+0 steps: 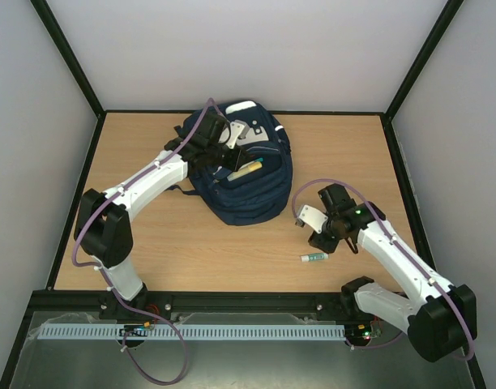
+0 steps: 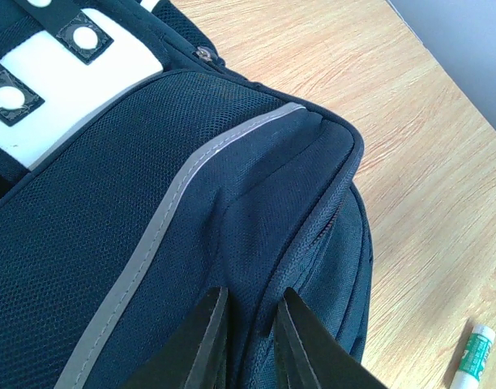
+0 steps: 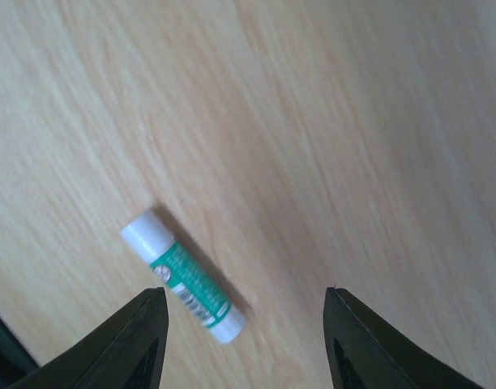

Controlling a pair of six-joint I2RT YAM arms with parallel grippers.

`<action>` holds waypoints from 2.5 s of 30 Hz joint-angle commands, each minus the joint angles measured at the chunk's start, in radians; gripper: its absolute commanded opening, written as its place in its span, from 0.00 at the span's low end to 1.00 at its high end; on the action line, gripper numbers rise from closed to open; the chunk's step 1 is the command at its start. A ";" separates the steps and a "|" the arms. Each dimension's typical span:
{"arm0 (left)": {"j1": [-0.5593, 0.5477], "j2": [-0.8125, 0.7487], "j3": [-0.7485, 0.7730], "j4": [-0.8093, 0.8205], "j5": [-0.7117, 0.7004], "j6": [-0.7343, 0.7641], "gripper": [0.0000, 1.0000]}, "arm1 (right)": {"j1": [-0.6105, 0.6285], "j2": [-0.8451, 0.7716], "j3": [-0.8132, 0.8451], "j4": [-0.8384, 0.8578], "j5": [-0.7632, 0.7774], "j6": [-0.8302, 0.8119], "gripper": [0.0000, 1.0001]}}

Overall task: Pack the student bag
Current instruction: Pick up the stationery from the center of the board.

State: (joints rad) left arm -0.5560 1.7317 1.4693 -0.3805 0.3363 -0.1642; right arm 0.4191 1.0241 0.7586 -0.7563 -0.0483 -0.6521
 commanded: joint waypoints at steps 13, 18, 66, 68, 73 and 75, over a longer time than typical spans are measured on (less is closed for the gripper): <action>-0.008 0.006 0.036 0.012 0.009 0.005 0.15 | -0.003 0.054 -0.146 -0.057 0.119 -0.037 0.56; -0.009 0.006 0.037 0.008 0.010 0.005 0.15 | -0.003 0.119 -0.161 -0.018 0.129 -0.010 0.57; -0.037 0.017 0.046 -0.007 0.001 0.012 0.15 | -0.003 0.390 -0.044 0.236 0.164 0.275 0.32; -0.037 0.017 0.046 -0.007 0.003 0.011 0.15 | -0.003 0.379 -0.045 0.241 0.170 0.271 0.24; -0.042 0.017 0.048 -0.006 0.012 0.009 0.15 | -0.003 0.283 -0.037 0.272 0.186 0.244 0.07; -0.045 0.015 0.048 -0.009 0.006 0.011 0.15 | -0.003 0.232 -0.011 0.263 0.181 0.226 0.04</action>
State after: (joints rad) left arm -0.5842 1.7485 1.4742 -0.3962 0.3161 -0.1566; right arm 0.4191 1.3529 0.7227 -0.4858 0.1249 -0.3943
